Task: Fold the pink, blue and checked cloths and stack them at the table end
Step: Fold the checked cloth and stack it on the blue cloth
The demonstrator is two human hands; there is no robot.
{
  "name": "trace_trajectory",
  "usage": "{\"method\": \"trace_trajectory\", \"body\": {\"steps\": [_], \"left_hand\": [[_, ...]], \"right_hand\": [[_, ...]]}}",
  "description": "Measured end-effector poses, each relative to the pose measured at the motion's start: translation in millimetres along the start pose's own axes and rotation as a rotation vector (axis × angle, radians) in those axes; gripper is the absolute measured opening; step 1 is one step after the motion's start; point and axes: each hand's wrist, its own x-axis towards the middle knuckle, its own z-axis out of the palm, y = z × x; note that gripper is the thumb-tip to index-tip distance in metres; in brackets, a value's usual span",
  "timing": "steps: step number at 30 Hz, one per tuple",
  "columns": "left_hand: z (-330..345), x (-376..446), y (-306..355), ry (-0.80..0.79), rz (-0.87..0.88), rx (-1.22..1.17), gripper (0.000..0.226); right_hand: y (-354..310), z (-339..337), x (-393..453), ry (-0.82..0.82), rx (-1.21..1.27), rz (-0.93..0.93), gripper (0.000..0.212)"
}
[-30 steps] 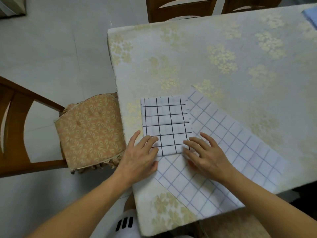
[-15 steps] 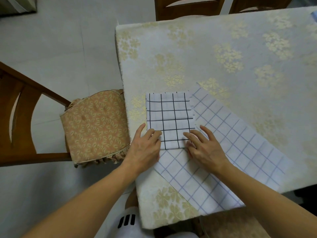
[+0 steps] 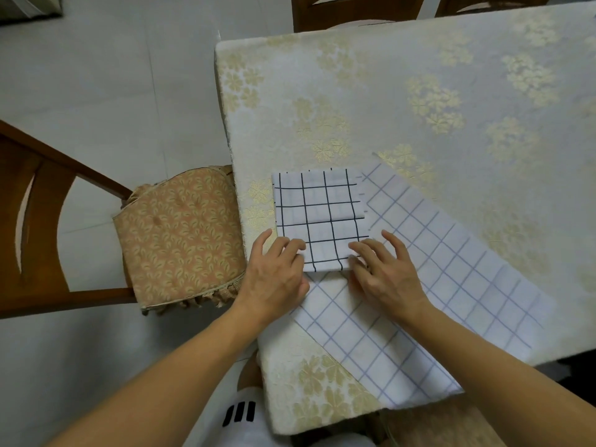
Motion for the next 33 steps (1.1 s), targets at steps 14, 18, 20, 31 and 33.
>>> {"method": "trace_trajectory", "body": {"steps": [14,18,20,31,33], "left_hand": [[-47.6,0.6,-6.4,-0.083,-0.024,0.13,0.021],[-70.6,-11.6,0.6,-0.074,-0.047,0.143,0.026],[-82.8,-22.9,6.2,-0.064,-0.053,0.133,0.027],[-93.3,-51.5,16.9,-0.066,-0.13,0.019,0.027],[-89.2,-46.3,10.8,-0.088,-0.162,0.009,0.032]], "right_hand": [[10.0,-42.9,11.2,-0.009,0.011,0.027,0.003],[3.7,-68.1,7.5,0.051,0.024,0.028,0.013],[0.1,-80.6,0.9,0.059,0.03,0.014,0.019],[-12.7,-103.3,-22.3,-0.081,0.176,0.064,0.014],[-9.8,-96.8,-17.0,-0.091,0.206,0.141,0.018]]}}
